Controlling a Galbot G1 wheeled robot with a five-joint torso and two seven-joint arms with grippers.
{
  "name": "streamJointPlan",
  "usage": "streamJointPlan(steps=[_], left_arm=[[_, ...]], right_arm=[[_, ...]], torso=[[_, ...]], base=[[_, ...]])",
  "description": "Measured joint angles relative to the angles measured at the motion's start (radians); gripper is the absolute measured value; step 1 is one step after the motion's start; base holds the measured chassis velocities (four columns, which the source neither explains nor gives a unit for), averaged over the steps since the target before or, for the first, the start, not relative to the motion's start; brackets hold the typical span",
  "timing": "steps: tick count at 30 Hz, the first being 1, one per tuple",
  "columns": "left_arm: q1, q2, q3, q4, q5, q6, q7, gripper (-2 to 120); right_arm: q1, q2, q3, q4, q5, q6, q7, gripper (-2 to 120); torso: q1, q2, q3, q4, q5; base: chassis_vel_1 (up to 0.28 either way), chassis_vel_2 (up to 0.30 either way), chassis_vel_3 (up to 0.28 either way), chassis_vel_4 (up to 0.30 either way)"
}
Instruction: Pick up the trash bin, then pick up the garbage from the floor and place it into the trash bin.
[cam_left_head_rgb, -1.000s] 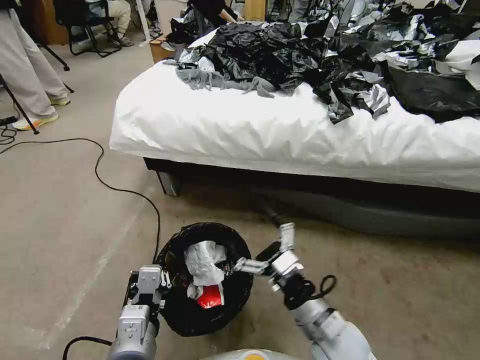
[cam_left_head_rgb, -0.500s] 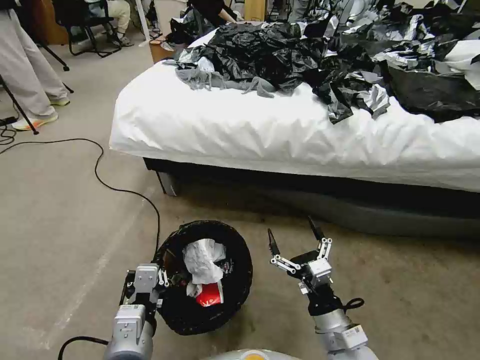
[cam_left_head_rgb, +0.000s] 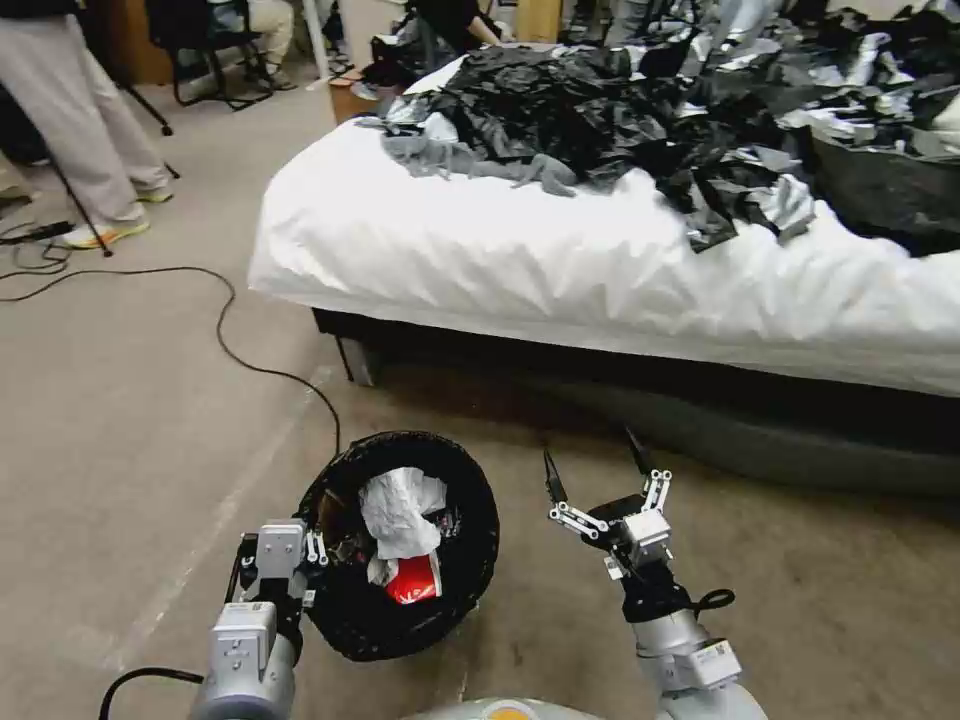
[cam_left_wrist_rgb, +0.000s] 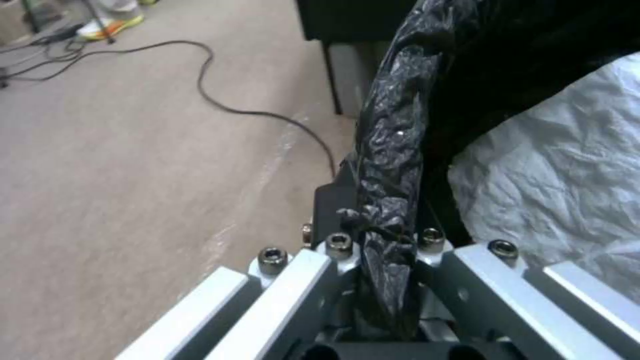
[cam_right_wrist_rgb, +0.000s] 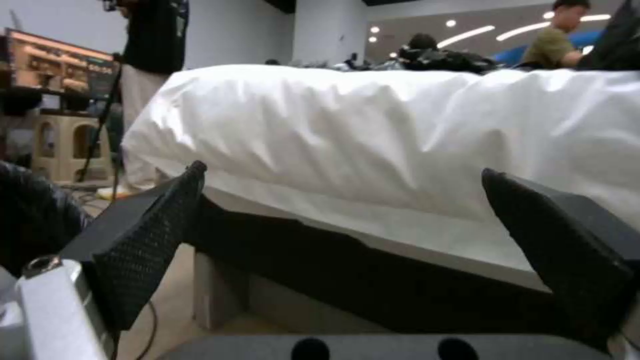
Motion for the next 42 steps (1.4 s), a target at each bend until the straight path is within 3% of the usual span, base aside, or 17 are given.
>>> streamJointPlan(steps=[16,42], left_arm=[[0.002,-0.002,-0.038,-0.04,-0.043,0.014,-0.011,0],[-0.001,-0.004,-0.057,-0.041,-0.064,0.015,-0.013,0]], right_arm=[[0.013,-0.009,-0.009,-0.015,0.001,-0.002,-0.004,100],[0.017,-0.008,-0.007,-0.018,-0.003,-0.009,-0.01,100]], torso=[[0.0,0.0,0.0,0.0001,0.0],[0.0,0.0,0.0,0.0,0.0]], base=[[0.105,0.106,0.11,0.103],[0.122,0.123,0.121,0.121]])
